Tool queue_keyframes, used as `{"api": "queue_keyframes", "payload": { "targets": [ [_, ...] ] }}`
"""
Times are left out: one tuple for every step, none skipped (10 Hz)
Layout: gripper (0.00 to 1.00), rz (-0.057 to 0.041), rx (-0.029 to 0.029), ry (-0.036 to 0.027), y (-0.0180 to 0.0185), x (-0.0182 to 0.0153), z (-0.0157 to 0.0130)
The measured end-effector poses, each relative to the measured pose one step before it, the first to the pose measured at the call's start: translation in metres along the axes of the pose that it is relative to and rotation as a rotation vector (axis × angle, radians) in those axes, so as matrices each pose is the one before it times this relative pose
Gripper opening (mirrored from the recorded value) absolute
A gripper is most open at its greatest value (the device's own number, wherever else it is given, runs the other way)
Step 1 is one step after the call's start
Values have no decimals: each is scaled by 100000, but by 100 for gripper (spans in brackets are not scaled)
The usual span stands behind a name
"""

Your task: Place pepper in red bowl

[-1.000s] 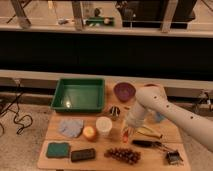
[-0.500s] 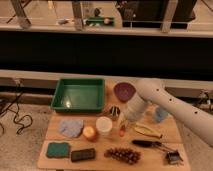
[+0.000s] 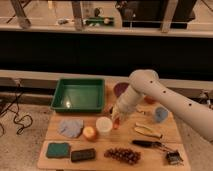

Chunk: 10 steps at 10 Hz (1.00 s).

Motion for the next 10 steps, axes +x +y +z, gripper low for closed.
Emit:
{"api": "queue_keyframes", "payload": {
  "targets": [
    [0, 1023, 774, -663, -57, 477, -269],
    [0, 2162, 1309, -276, 445, 978, -674],
    [0, 2286, 1179, 151, 619, 1098, -861],
    [0, 1910, 1037, 302, 251, 901, -743],
    [0, 1361, 964, 262, 144, 656, -605],
    [0, 1588, 1034, 368, 441, 613, -607],
    [0, 588, 188, 146, 252, 136, -198],
    [0, -123, -8, -88, -69, -10, 37],
    [0, -310, -82, -153, -177, 1, 90],
    [0, -46, -8, -18, -26, -2, 11]
  ]
}}
